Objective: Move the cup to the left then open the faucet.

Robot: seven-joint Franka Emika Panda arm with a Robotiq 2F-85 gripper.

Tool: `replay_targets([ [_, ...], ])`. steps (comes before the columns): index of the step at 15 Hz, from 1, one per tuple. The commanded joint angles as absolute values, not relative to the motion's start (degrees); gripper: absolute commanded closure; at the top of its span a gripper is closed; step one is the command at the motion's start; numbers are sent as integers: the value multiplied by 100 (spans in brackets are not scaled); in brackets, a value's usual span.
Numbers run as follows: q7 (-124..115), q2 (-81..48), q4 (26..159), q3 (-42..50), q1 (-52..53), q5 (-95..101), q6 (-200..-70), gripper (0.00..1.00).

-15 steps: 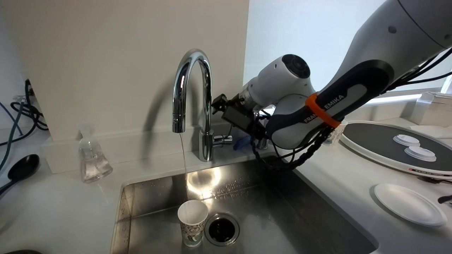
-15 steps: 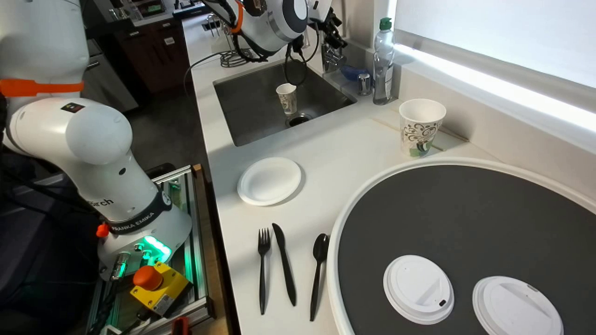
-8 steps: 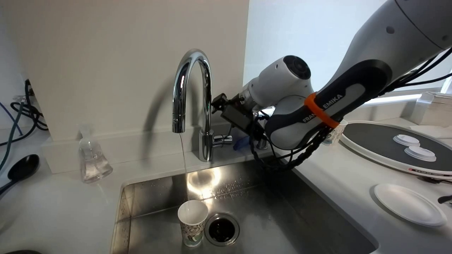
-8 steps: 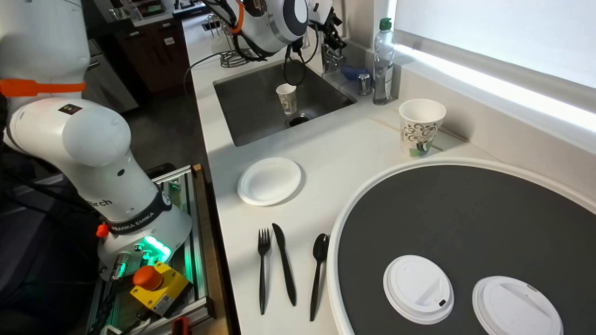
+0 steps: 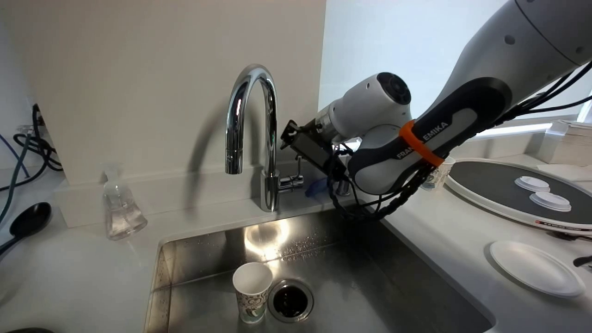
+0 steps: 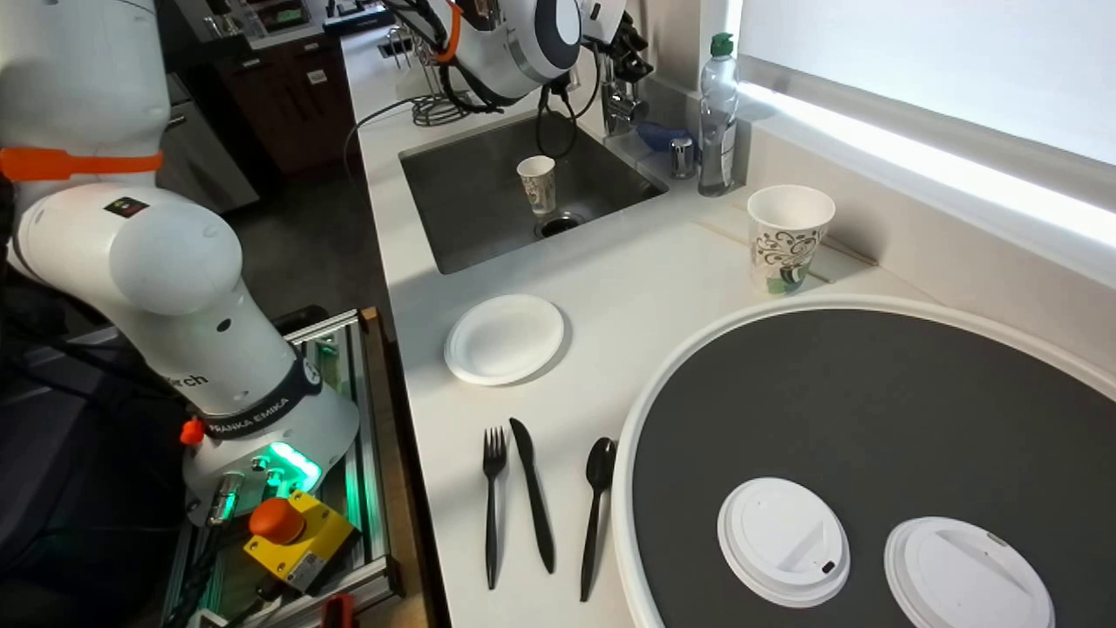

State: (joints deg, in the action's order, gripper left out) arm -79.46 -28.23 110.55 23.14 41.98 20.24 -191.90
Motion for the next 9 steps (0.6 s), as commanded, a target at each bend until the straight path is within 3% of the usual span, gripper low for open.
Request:
replay_targets([
  [1,-8048,-2873,10977,1976,4046,1989,-19349,35],
  [2,-8035,-2887,10945,1976,4044,1984,-19290,19],
  [4,-7994,-2893,10904,2109,4152,1969,-19187,5],
  [5,-7975,-2907,10876,2222,4239,1954,-19148,1],
  [9,-7971,-2893,10909,2395,4366,1939,-19101,0],
])
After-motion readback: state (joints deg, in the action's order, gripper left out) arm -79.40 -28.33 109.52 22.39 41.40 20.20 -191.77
